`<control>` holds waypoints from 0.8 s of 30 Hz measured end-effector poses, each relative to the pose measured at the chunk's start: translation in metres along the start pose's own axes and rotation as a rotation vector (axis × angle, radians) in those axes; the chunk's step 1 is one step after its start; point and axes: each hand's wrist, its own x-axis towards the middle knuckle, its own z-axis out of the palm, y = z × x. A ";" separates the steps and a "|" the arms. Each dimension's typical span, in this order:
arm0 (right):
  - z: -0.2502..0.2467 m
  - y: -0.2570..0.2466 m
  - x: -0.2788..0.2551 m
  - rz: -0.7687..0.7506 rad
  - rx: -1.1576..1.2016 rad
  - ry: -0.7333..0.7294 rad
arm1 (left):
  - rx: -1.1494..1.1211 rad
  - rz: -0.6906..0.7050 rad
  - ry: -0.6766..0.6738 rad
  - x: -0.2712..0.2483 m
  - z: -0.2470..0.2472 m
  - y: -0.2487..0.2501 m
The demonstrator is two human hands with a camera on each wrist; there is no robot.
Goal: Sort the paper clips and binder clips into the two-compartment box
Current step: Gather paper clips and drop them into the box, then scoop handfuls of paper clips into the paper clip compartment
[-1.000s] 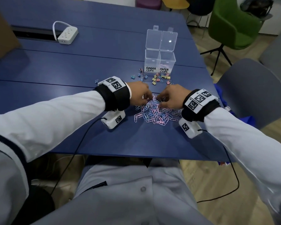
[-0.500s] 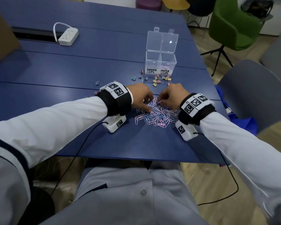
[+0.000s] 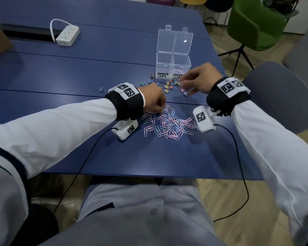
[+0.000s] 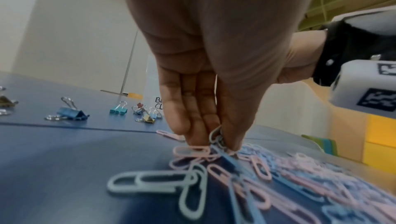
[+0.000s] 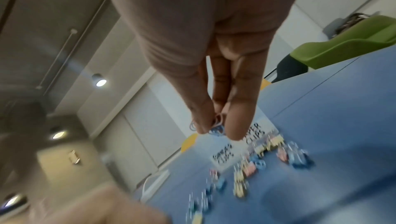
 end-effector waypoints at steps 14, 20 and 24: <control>-0.032 0.004 0.119 0.092 -0.128 0.188 | -0.323 -0.115 0.189 0.062 -0.078 -0.023; -0.031 0.016 0.126 0.065 -0.036 0.226 | -0.382 -0.197 0.322 0.115 -0.101 -0.022; -0.034 0.021 0.126 0.062 0.107 0.229 | -0.288 -0.282 0.400 0.146 -0.102 -0.019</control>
